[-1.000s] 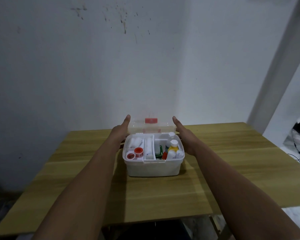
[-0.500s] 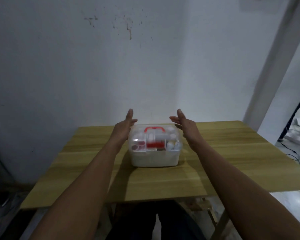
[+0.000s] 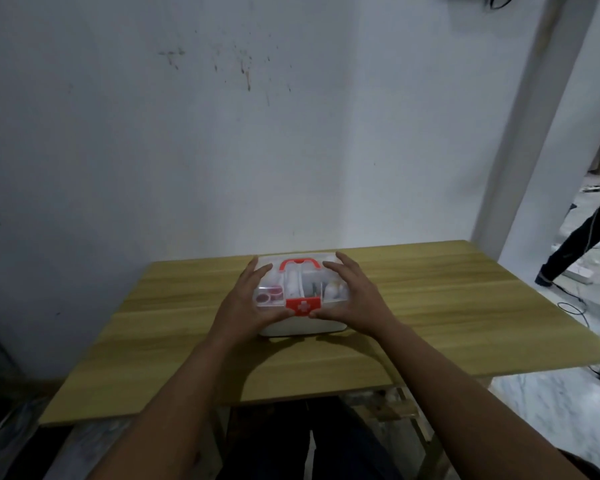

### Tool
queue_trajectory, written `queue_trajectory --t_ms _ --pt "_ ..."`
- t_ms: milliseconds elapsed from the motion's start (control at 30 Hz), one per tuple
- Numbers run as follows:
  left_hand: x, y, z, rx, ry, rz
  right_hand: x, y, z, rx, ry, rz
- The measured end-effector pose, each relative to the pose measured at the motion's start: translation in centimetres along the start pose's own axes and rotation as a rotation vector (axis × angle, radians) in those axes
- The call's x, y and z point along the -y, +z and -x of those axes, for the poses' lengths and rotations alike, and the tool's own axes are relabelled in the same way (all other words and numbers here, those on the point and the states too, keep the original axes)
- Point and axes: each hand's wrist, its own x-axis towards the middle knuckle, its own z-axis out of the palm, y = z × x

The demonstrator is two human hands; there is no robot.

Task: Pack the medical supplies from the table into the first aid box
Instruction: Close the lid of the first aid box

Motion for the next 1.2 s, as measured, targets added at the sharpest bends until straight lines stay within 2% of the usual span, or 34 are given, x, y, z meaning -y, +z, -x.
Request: queue_trajectory --t_ms 300,433,567,833,1033,1133,1200 --pt "0.6 0.6 -1.8 -0.004 -0.008 -0.083 -1.0 0.0 -2.2 0.064 0.028 0.029" --pt "1.4 1.0 -4.1 0.013 -0.014 -0.102 -1.8 0.5 -4.3 0.043 0.063 0.035" --pt "2.9 2.0 -8.1 0.019 -0.018 -0.037 -3.5 1.5 -7.9 0.015 0.061 -0.033" --pt "6.3 4.2 -17.0 0.02 -0.013 -0.05 -8.1 4.0 -16.1 -0.026 0.076 -0.061" --pt "6.6 4.2 -17.5 0.095 -0.048 -0.174 -7.4 3.6 -16.5 0.038 0.133 0.068" --pt "3.7 2.9 -15.2 -0.002 -0.057 -0.132 -3.3 1.5 -14.1 -0.09 0.129 -0.035" --pt "0.7 1.8 -11.3 -0.14 0.045 -0.044 1.4 -1.8 -11.5 -0.246 0.033 -0.244"
